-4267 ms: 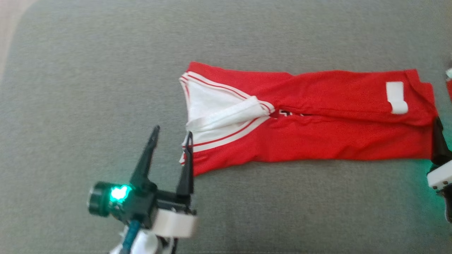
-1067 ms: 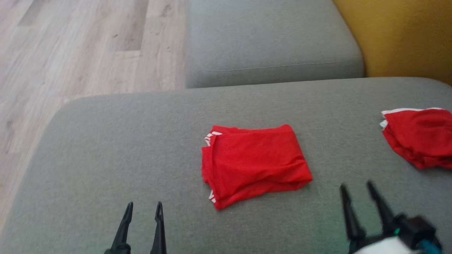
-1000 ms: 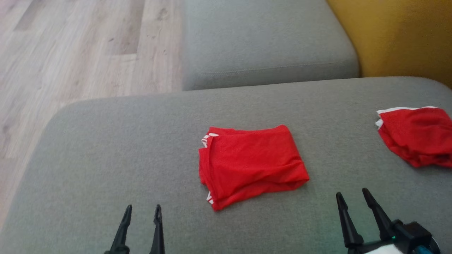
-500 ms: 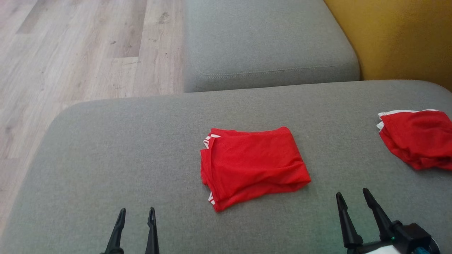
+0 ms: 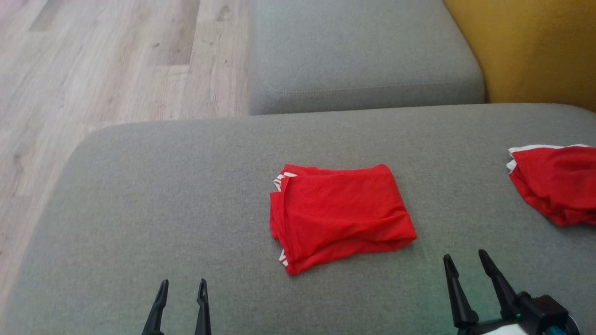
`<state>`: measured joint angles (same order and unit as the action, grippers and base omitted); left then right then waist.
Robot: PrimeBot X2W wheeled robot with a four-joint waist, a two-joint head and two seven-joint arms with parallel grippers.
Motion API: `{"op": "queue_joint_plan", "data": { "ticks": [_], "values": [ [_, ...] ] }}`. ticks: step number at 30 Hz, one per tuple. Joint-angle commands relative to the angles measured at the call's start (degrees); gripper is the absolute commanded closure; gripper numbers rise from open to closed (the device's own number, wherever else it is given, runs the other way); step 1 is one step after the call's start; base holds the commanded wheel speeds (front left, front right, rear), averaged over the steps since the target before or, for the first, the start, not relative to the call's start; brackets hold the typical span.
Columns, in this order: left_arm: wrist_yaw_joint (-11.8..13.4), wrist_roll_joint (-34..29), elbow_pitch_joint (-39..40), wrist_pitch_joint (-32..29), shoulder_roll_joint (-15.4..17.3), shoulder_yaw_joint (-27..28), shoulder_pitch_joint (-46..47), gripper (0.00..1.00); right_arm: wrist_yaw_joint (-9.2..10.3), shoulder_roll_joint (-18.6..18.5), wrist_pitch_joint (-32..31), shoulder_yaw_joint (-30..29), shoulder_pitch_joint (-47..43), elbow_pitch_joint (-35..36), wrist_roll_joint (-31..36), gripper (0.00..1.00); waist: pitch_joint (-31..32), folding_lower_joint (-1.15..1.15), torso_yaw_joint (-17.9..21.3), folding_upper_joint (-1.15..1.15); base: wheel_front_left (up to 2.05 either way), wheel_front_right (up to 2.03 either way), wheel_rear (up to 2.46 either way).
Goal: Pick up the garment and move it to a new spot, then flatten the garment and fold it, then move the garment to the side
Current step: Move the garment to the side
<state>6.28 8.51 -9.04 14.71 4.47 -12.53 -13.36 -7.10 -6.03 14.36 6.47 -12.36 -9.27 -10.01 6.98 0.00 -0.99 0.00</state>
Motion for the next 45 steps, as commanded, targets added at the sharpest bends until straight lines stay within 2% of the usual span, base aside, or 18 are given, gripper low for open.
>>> {"op": "queue_joint_plan", "data": {
  "ticks": [1,5,9,12,18,25,26,28,32,36,45],
  "values": [
    [-0.3,-0.5,1.5,0.3,-0.8,2.5,2.4,0.0,-0.39,-0.2,0.6,0.8,2.2,1.4,0.1,0.0,-0.4,0.0,-0.3,0.0,0.0,0.0,0.0],
    [-0.5,-0.9,1.4,0.3,-0.9,2.2,3.0,0.0,-0.39,0.2,0.6,0.4,3.9,-1.2,-1.7,0.0,-2.3,0.0,-1.3,0.0,0.0,0.0,0.0],
    [-0.9,-1.1,0.8,0.3,-1.1,1.7,3.6,0.0,-0.39,-0.2,0.4,2.1,8.8,-8.8,-7.8,0.0,-4.0,0.0,-2.7,0.0,0.0,0.0,0.0],
    [-1.3,-1.2,0.3,0.3,-1.2,0.9,4.8,0.0,-0.39,-2.4,-3.9,3.3,16.9,-16.4,-13.5,0.0,-6.1,0.0,-4.4,0.0,0.0,0.0,0.0],
    [-1.8,-1.2,-0.1,0.3,-1.4,-0.7,7.5,0.0,-0.39,-4.7,-12.2,3.7,28.2,-27.3,-18.9,0.0,-10.3,0.0,-7.2,0.0,0.0,0.0,0.0],
    [-1.7,-0.6,-0.7,0.3,-1.5,-2.0,9.8,0.0,-0.39,-5.0,-14.6,6.2,36.6,-36.4,-22.7,0.0,-13.7,0.0,-8.4,0.0,0.0,0.0,0.0],
    [-1.7,-0.5,-0.8,0.3,-1.5,-2.1,10.1,0.0,-0.39,-5.0,-15.0,7.2,37.4,-37.4,-23.1,0.04,-14.0,0.0,-8.5,0.0,0.0,0.0,0.0],
    [-1.6,-0.3,-1.1,0.3,-1.6,-2.5,10.6,0.0,-0.39,-5.0,-15.2,8.9,38.8,-39.0,-24.1,1.0,-14.4,0.0,-8.7,0.0,0.0,0.0,0.0],
    [-1.2,0.0,-1.0,0.3,-1.6,-2.7,11.5,0.0,-0.39,-6.2,-12.3,11.1,40.9,-40.1,-25.7,1.0,-14.8,0.0,-8.1,0.0,0.0,0.0,0.0],
    [-1.1,-0.4,-0.2,0.3,-1.6,-2.3,11.7,0.0,-0.39,-9.5,-10.5,14.5,43.3,-40.7,-25.1,1.0,-15.8,0.0,-5.5,0.0,0.0,0.0,0.0],
    [-1.7,-1.4,1.0,0.3,-1.6,-1.5,14.4,0.0,-0.39,-20.9,-10.6,18.7,49.2,-39.9,-24.3,1.0,-20.7,0.0,1.3,0.0,0.0,0.0,0.0]
  ]
}}
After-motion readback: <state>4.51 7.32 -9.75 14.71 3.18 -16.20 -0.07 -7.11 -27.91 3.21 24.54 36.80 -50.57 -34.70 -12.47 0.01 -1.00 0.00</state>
